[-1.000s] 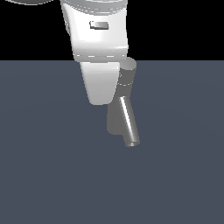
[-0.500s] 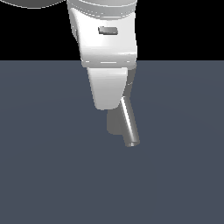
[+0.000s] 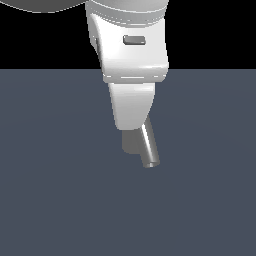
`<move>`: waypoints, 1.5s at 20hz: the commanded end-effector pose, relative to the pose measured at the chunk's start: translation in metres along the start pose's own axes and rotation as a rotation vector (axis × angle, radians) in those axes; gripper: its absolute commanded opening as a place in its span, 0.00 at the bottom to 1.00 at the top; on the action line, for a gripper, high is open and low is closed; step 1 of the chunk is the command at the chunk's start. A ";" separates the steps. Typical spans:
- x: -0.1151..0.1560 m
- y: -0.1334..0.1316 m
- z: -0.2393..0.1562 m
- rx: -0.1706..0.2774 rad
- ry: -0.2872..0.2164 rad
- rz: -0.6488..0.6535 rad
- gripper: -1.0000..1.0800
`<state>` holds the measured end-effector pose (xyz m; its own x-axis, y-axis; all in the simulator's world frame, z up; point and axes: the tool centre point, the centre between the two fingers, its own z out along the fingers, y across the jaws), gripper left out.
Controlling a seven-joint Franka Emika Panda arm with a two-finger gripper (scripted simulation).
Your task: Turn on the faucet by rotating a designated handle.
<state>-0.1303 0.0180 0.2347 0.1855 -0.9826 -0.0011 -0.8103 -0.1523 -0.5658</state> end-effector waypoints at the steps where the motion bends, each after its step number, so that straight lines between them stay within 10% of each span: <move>1: 0.008 0.006 0.001 -0.006 0.009 0.014 0.00; 30: 0.044 0.020 0.000 -0.004 0.006 0.010 0.00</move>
<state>-0.1388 -0.0160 0.2246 0.1925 -0.9813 -0.0038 -0.8101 -0.1567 -0.5650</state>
